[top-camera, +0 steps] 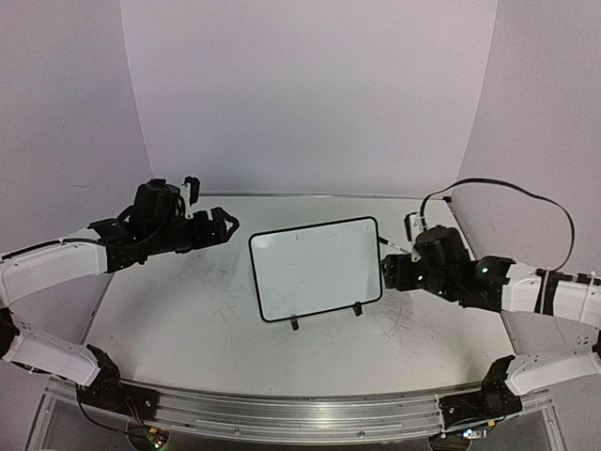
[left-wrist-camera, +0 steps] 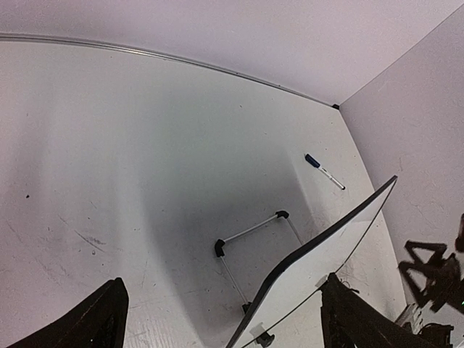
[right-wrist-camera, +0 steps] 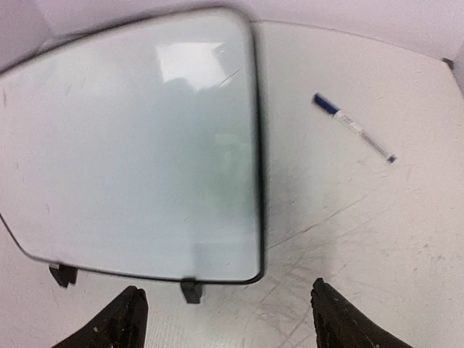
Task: Write a sentence on the whiteboard
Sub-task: Adjust the whiteboard at the center of the board, then pick up the whiteboard marker from the corner of the board.
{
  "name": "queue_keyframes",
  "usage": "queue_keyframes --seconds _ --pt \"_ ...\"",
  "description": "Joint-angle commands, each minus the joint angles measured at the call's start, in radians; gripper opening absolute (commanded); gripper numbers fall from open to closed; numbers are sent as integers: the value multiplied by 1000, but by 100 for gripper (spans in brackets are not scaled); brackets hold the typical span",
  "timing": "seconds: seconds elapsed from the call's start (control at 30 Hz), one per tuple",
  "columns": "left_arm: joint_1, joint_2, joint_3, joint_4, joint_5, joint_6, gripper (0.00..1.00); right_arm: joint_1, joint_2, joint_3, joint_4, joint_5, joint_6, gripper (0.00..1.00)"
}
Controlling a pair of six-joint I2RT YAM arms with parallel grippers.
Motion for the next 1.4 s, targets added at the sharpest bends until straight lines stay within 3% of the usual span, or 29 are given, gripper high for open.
queue_keyframes --seconds 0.0,0.1,0.2,0.43,0.53,0.7,0.93,1.2,1.37 --pt "-6 26 34 4 -1 -4 94 -257 -92 30 -83 26 -54 80" --pt "-6 38 38 2 -3 10 94 -547 14 90 -15 -243 -131 90" --pt "-6 40 45 2 15 10 95 -684 268 264 -35 -461 -189 90" --pt "-8 10 26 -9 26 15 97 -691 733 647 -109 -559 -400 86" --pt "-9 23 30 -32 59 31 97 -689 825 725 -126 -565 -509 83" --pt "-9 20 14 -36 41 33 99 -685 903 793 -156 -539 -594 79" --pt "-9 34 41 -38 39 48 99 -672 993 875 -233 -545 -617 48" --pt "-9 42 46 -39 39 55 99 -662 1037 909 -269 -555 -630 45" --pt "-9 45 41 -39 39 57 99 -647 1074 929 -306 -549 -638 38"
